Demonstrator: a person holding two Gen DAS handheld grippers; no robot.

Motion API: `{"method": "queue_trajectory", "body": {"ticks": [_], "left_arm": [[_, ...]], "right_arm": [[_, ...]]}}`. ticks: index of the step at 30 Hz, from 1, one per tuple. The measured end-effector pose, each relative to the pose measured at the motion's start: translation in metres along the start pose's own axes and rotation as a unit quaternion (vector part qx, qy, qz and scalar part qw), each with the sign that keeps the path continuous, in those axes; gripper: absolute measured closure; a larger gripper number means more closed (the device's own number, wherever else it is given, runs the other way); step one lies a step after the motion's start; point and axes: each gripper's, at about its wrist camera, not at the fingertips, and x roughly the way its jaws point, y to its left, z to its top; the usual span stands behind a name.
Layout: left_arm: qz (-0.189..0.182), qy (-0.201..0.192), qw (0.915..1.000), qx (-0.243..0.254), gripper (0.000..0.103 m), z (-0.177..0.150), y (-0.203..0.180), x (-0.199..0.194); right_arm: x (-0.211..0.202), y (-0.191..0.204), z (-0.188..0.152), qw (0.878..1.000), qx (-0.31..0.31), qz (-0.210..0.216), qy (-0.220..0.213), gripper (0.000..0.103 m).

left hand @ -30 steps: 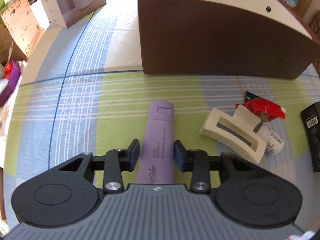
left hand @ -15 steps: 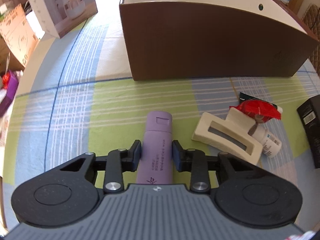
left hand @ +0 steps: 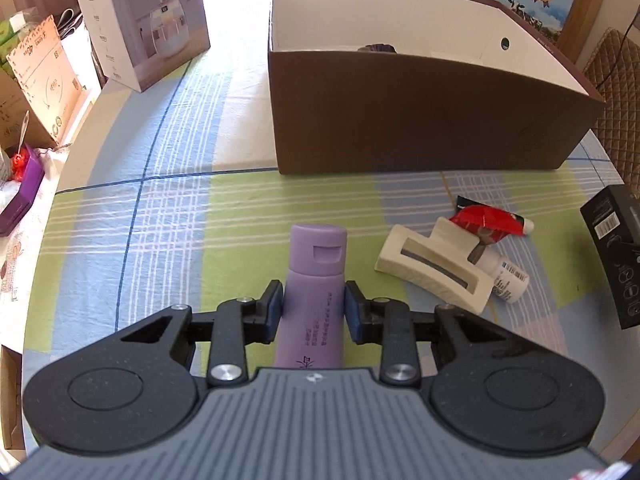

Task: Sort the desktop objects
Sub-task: 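Carry the purple tube and FLYCO box with both grippers over the box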

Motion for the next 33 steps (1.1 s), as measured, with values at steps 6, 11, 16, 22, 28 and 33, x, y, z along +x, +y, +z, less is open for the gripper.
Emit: {"method": "queue_trajectory", "body": {"ticks": [6, 11, 16, 22, 28, 33], "left_arm": [[-0.006, -0.017, 0.9998, 0.0, 0.075, 0.003, -0.003, -0.013], [-0.011, -0.03, 0.9995, 0.003, 0.075, 0.01, -0.008, -0.024], [-0.017, -0.047, 0.9987, 0.009, 0.075, 0.019, -0.014, -0.037], [-0.028, -0.073, 0.9968, 0.017, 0.075, 0.034, -0.018, -0.055], [-0.037, -0.091, 0.9946, 0.034, 0.075, 0.053, -0.024, -0.064], [-0.047, -0.106, 0.9922, 0.045, 0.075, 0.075, -0.029, -0.068]], "right_arm": [[-0.011, 0.004, 0.006, 1.0, -0.001, 0.011, -0.015, 0.027], [-0.018, 0.005, 0.011, 1.0, 0.003, 0.02, -0.02, 0.027], [-0.027, 0.006, 0.02, 0.999, 0.004, 0.031, -0.035, 0.027], [-0.036, 0.01, 0.034, 0.998, 0.001, 0.045, -0.052, 0.027], [-0.041, 0.016, 0.051, 0.996, -0.008, 0.056, -0.069, 0.027], [-0.043, 0.021, 0.07, 0.994, -0.017, 0.065, -0.083, 0.027]]}}
